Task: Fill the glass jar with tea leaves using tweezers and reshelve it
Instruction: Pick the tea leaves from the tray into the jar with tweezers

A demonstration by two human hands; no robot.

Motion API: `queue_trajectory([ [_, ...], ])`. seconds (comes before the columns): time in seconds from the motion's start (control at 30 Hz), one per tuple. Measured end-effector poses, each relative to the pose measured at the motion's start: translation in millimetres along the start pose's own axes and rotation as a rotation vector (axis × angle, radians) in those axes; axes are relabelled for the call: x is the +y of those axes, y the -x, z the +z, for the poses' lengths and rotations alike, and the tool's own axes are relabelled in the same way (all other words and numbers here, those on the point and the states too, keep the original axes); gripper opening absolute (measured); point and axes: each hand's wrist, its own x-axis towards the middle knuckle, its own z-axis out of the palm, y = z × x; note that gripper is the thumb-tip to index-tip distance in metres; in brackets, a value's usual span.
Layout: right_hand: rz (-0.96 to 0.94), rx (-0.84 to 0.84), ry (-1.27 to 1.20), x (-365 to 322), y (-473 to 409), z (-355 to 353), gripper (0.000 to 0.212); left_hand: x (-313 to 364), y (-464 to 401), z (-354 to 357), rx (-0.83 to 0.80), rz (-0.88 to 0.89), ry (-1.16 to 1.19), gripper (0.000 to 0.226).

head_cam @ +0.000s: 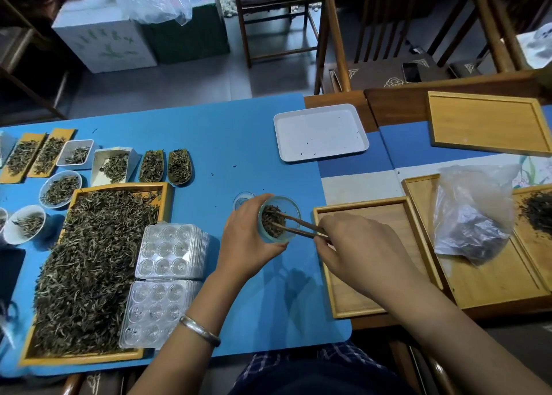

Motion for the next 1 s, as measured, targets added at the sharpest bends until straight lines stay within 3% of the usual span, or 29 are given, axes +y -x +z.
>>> queue_trajectory([
  [0.17, 0.005, -0.02, 0.013, -3, -5, 0, 0.02, 5, -4, 0, 0.022, 0.074, -0.131, 0.072],
  [0.8, 0.04, -0.162, 0.136, -11, -14, -1, 0.009, 9, -3, 16, 0.0, 0.075, -0.198, 0.075],
  [1.0, 0.035, -0.133, 0.056, -6, -17, -1, 0.011, 8, -4, 18, 0.012, 0.066, -0.181, 0.076],
])
